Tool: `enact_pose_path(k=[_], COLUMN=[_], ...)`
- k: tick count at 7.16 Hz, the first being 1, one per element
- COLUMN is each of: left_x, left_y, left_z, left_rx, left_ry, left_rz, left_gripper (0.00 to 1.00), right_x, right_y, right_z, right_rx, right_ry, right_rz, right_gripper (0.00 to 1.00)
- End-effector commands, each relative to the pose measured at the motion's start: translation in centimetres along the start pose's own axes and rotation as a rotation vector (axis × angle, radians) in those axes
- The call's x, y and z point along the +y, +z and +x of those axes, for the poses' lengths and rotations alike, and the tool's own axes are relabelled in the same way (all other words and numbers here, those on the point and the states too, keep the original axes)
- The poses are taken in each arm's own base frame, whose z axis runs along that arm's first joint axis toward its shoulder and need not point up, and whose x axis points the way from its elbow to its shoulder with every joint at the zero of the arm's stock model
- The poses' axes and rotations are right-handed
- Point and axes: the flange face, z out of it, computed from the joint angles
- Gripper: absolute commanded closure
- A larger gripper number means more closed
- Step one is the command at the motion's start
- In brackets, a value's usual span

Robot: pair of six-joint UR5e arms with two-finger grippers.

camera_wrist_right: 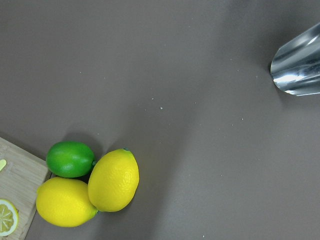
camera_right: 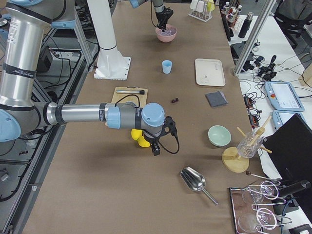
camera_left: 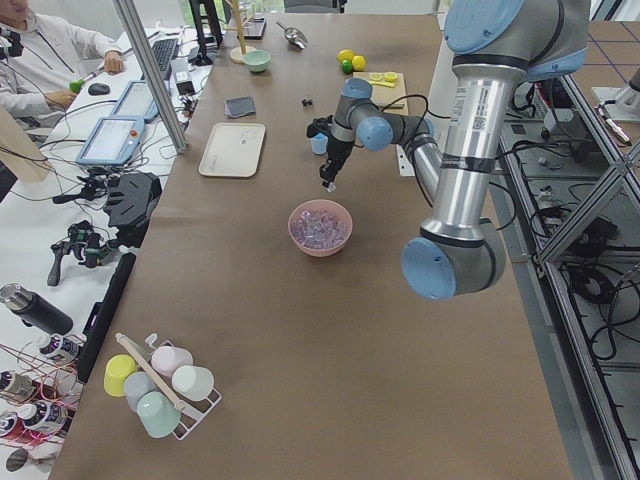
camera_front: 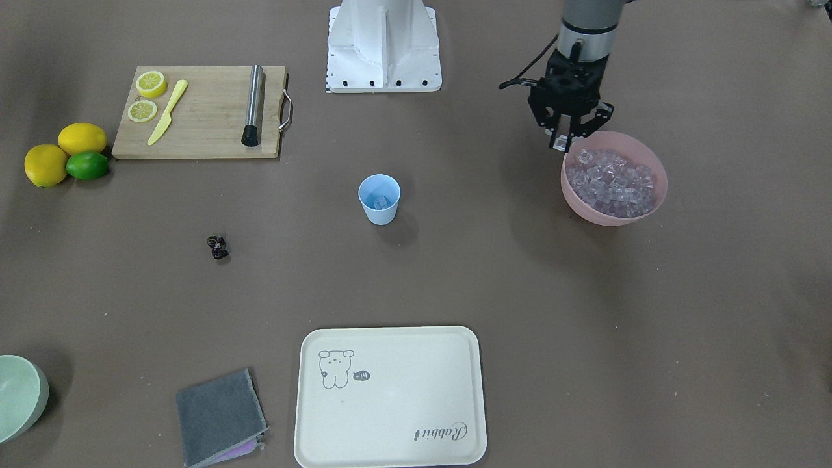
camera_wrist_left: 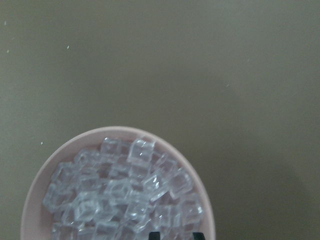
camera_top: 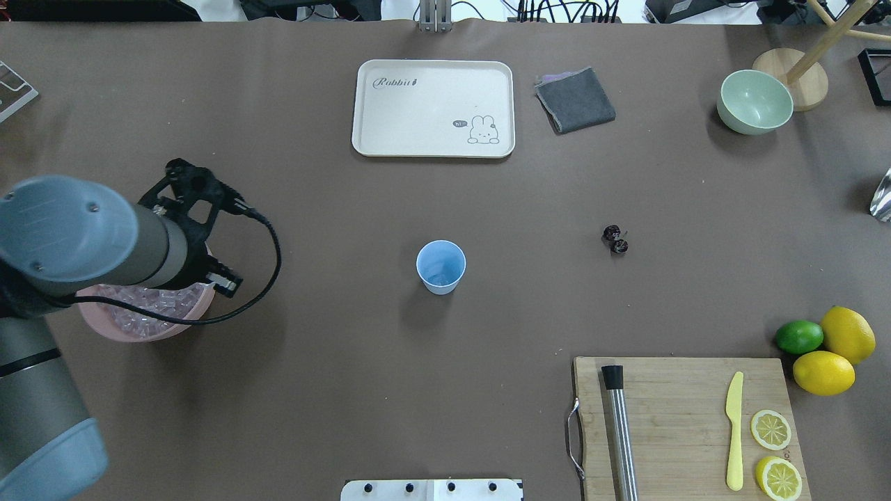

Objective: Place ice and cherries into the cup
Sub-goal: 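Carry the ice cube with the left gripper to the blue cup and drop it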

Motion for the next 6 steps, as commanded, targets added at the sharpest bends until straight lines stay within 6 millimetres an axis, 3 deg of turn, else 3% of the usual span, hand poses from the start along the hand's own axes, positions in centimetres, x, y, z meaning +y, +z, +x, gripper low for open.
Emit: enact_pose_path(k=[1,4,6], left_x=[-5.2,-13.9,-15.6], left_y=[-1.1,0.5,2.0], left_z=[7.4,19.4,21.9], left_rx=[0.031,0.078,0.111], left_ry=[-0.099,-0.278,-0.328], left_rz=[-0.015,-0.022,-0.007], left_gripper=[1.00,1.00,1.00], right_x=[0.1,0.1,0.1], right_y=[0.1,0.1,0.1], right_z=[0.1,0.2,0.2], right_rx=[-0.001,0.003,0.007], right_ry=[0.003,0.001,0.000], right_rz=[-0.002,-0.004,-0.004], right_gripper=[0.00,0.00,0.00])
